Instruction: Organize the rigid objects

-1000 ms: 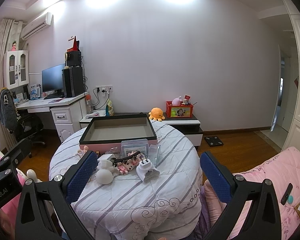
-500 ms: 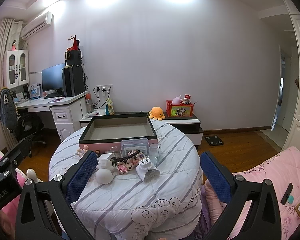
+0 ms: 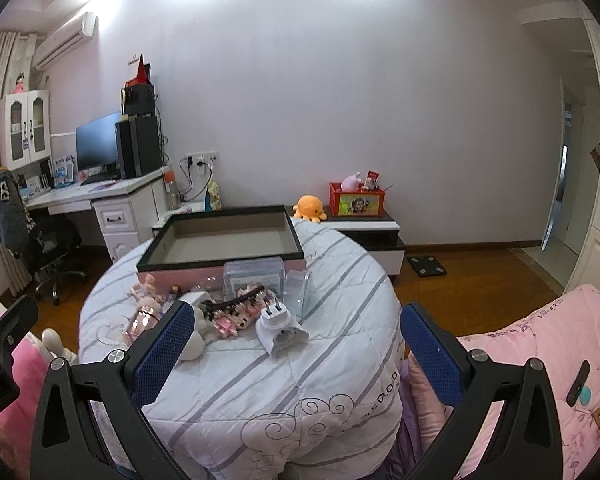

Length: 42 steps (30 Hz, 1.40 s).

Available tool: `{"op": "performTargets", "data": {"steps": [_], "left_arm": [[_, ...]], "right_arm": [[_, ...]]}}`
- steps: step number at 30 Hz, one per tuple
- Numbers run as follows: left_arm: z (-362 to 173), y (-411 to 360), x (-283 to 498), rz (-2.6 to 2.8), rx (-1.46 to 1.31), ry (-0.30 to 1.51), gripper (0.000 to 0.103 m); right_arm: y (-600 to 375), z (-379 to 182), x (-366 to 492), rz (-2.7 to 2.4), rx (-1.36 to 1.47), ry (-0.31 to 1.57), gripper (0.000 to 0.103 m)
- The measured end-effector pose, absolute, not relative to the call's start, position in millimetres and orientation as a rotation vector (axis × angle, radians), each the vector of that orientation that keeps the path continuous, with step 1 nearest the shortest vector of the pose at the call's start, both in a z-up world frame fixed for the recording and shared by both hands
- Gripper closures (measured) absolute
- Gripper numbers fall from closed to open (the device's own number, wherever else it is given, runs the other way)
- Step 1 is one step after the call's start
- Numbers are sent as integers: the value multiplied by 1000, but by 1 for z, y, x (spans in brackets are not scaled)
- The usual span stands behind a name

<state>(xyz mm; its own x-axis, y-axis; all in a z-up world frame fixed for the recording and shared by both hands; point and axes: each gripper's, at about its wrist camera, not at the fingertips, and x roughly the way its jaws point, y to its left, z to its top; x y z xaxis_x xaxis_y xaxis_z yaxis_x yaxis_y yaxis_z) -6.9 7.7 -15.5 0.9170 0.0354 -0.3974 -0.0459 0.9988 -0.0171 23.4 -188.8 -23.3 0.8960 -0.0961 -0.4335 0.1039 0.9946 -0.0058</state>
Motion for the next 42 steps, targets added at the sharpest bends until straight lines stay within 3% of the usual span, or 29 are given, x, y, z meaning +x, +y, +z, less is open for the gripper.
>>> {"op": "performTargets", "data": {"steps": [13, 31, 33, 35, 38, 41, 42], "left_arm": [[-93, 16, 75, 56, -24, 577, 0], [-140, 9, 149, 22, -37, 737, 0], [-142, 9, 155, 32, -42, 756, 0], [-143, 10, 158, 28, -58, 770, 3], [-145, 11, 165, -12, -84, 798, 15], [-148, 10, 167, -36, -94, 809, 35], [-148, 9, 169, -42, -93, 810, 46]], "right_arm": [[-196, -91, 92, -74, -24, 638, 0], [-198, -133, 163, -36, -45, 751, 0], [-198, -138, 169, -31, -45, 769, 5], [-199, -141, 175, -17, -35, 788, 9], [-200, -143, 181, 12, -22, 803, 24], [-200, -147, 191, 29, -36, 821, 41], [-200, -147, 192, 34, -39, 822, 44]]}}
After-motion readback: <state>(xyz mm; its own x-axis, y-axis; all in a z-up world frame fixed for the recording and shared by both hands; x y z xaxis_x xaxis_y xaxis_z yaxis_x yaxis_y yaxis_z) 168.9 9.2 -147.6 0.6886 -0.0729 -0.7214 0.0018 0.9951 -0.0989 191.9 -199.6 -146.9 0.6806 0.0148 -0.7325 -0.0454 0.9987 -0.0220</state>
